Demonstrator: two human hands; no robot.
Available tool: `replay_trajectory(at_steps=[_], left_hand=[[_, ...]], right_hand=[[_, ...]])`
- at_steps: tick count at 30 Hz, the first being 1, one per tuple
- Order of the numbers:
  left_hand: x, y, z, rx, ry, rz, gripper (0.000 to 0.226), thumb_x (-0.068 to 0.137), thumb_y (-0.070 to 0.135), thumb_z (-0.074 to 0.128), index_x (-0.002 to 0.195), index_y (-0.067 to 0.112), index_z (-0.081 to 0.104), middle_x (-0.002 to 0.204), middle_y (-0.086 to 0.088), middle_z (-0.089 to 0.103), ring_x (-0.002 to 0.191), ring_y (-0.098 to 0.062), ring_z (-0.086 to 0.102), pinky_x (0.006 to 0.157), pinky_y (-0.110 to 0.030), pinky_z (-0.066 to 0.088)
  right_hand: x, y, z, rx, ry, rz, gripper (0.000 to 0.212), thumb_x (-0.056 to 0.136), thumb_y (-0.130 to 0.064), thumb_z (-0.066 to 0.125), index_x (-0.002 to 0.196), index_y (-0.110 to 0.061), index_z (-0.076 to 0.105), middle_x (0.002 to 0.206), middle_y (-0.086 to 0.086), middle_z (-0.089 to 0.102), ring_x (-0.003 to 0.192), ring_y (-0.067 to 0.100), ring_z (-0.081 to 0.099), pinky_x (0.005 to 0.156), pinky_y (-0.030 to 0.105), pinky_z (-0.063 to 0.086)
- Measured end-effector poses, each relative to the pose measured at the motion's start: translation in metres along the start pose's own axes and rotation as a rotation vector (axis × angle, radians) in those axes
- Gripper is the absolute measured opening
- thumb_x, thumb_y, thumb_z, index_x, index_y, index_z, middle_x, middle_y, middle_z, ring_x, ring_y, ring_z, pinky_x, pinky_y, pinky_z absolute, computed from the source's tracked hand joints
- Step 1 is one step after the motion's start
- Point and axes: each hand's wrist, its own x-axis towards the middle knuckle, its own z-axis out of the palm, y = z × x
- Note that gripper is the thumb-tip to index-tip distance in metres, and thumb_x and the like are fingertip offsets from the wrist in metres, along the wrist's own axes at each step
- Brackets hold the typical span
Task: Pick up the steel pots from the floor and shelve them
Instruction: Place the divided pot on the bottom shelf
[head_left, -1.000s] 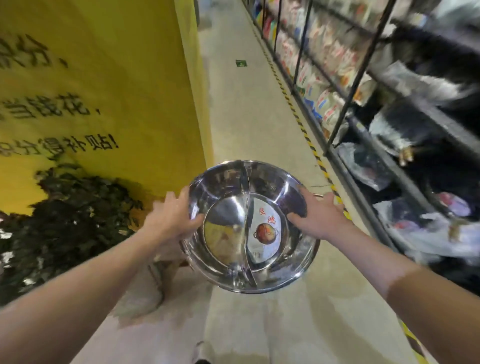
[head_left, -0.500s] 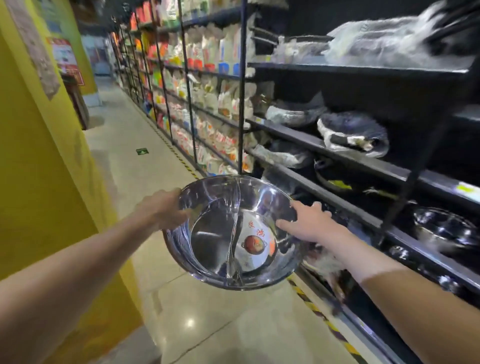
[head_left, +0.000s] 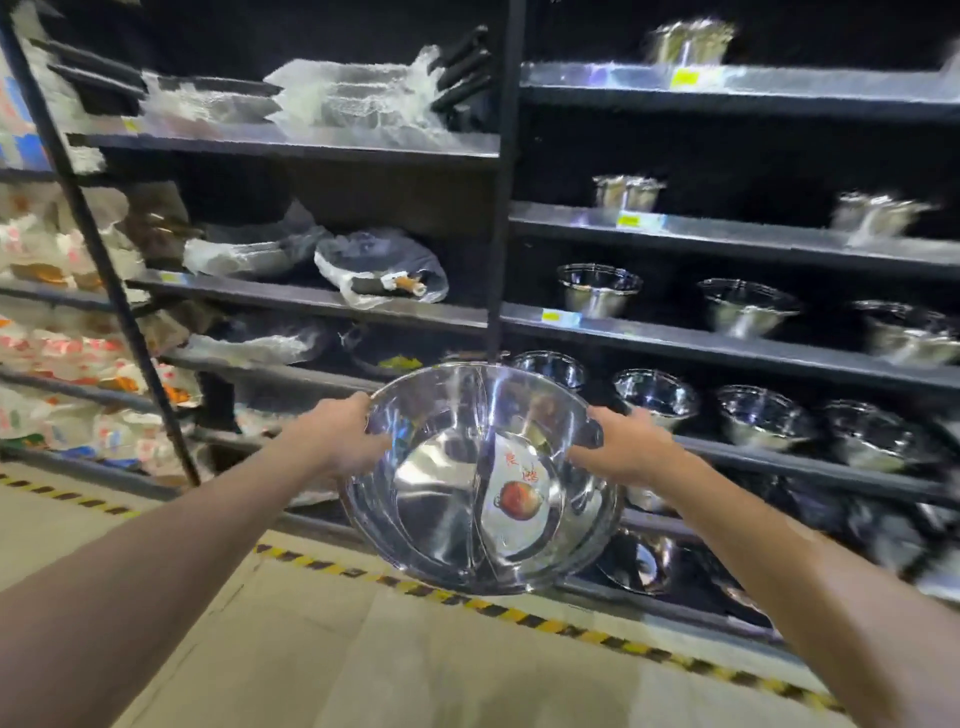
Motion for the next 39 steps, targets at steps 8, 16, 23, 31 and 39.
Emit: replay_trajectory(at_steps=[8, 16, 23, 31, 39], left_hand=[[0.099, 0.111, 0.054, -0.093, -0.155, 0.174, 0.065, 0.067, 0.065, 0.05, 0.12, 0.028, 0.054, 0.11, -0.003, 0.069, 0.094, -0.026, 0.066, 0.087, -0.042, 0.055], [0.184, 0.145, 0.109, -0.036, -0.219, 0.11, 0.077, 0.08, 0.059, 0.057, 0.145, 0.023, 0.037, 0.135, -0.015, 0.056, 0.117, -0.039, 0.057, 0.098, -0.05, 0.048], [0.248, 0.14, 0.185, 0.004, -0.328, 0.084, 0.072, 0.083, 0.062, 0.058, 0.14, 0.022, 0.04, 0.131, -0.014, 0.055, 0.116, -0.039, 0.055, 0.094, -0.048, 0.049], [0.283, 0.122, 0.312, 0.0, -0.476, 0.087, 0.073, 0.08, 0.066, 0.053, 0.135, 0.021, 0.038, 0.129, -0.021, 0.051, 0.121, -0.05, 0.049, 0.101, -0.055, 0.041], [0.264, 0.103, 0.458, 0.028, -0.566, -0.016, 0.074, 0.087, 0.057, 0.058, 0.146, 0.024, 0.028, 0.132, -0.022, 0.048, 0.123, -0.052, 0.044, 0.102, -0.057, 0.037]], right_hand=[[0.042, 0.112, -0.004, 0.03, 0.035, 0.207, 0.072, 0.088, -0.064, 0.055, 0.147, -0.029, 0.034, 0.13, 0.018, 0.043, 0.121, 0.039, 0.041, 0.09, 0.044, 0.035], [0.143, 0.155, 0.03, 0.069, -0.017, 0.238, 0.085, 0.084, -0.07, 0.055, 0.154, -0.031, 0.025, 0.145, 0.027, 0.034, 0.132, 0.051, 0.031, 0.103, 0.055, 0.034], [0.203, 0.169, 0.111, 0.063, -0.117, 0.293, 0.081, 0.085, -0.072, 0.052, 0.15, -0.03, 0.026, 0.143, 0.028, 0.04, 0.138, 0.046, 0.024, 0.103, 0.055, 0.03], [0.238, 0.207, 0.226, 0.146, -0.216, 0.41, 0.086, 0.086, -0.07, 0.054, 0.155, -0.035, 0.018, 0.155, 0.031, 0.021, 0.143, 0.052, 0.014, 0.112, 0.057, 0.022], [0.252, 0.255, 0.367, 0.161, -0.323, 0.398, 0.09, 0.088, -0.07, 0.051, 0.158, -0.03, 0.011, 0.15, 0.033, 0.02, 0.137, 0.052, 0.021, 0.112, 0.056, 0.021]])
